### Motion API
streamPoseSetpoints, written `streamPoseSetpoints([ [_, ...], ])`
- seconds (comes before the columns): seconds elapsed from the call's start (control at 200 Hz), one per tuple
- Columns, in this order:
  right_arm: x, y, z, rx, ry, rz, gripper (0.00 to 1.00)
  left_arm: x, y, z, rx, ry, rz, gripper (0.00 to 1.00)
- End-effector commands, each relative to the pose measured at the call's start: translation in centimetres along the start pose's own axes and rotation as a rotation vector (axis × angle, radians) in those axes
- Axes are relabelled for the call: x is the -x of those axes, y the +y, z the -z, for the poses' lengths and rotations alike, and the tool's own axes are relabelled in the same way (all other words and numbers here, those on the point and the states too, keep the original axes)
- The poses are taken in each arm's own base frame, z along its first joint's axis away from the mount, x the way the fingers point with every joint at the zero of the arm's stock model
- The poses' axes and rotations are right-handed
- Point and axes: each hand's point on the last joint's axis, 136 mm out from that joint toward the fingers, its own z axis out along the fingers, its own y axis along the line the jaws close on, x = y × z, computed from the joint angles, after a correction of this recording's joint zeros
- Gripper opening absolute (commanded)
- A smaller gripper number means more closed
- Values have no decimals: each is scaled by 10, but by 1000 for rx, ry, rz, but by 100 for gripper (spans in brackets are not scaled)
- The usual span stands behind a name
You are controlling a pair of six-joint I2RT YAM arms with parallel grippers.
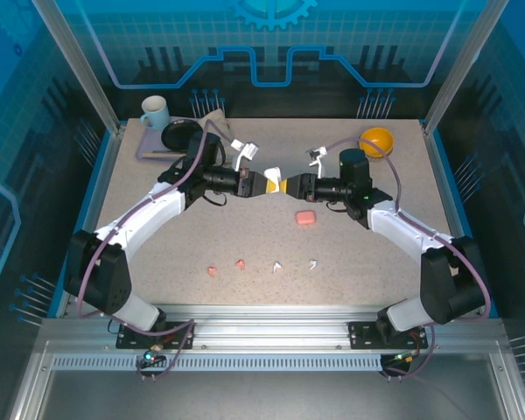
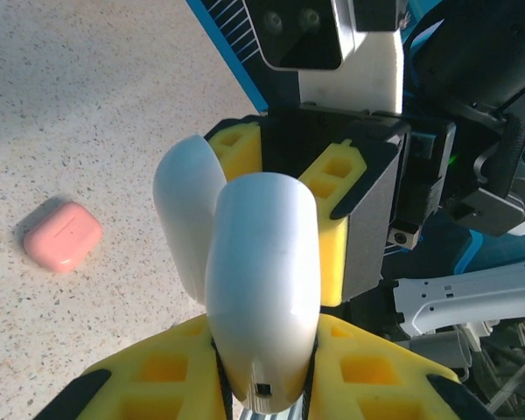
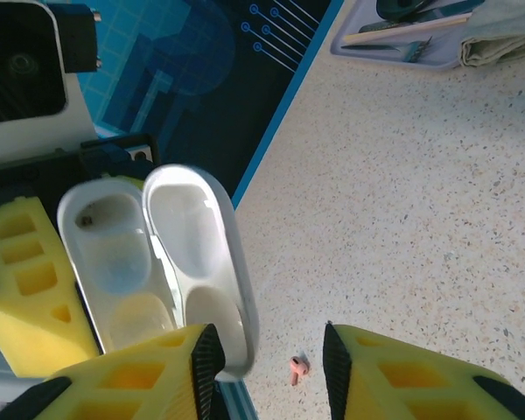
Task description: Insert wireless bluetooth earbuds into charging case
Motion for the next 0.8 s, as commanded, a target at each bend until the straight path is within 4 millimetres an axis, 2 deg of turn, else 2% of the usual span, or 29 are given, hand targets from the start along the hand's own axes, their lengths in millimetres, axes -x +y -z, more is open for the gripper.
streamPoseSetpoints([
  [0.0,9,14,-2,35,-10,41,40,3,-16,-4,-61,17,-22,0],
  [0.255,9,10,-6,37,2,37,31,2,-19,-7,-77,29,-25,0],
  [0.33,10,10,-6,39,3,37,24,3,-18,-7,-78,31,-24,1],
  [0.435,11,10,-4,38,4,42,7,3,-17,-8,-75,30,-27,5],
  [0.47,12,10,-4,37,5,42,0,3,-17,-8,-75,30,-28,8],
  [0.62,15,7,-1,22,6,42,0,4,-16,-9,-74,28,-30,28],
  [0.79,17,3,4,-41,43,77,0,10,-19,-5,-61,26,-50,63],
])
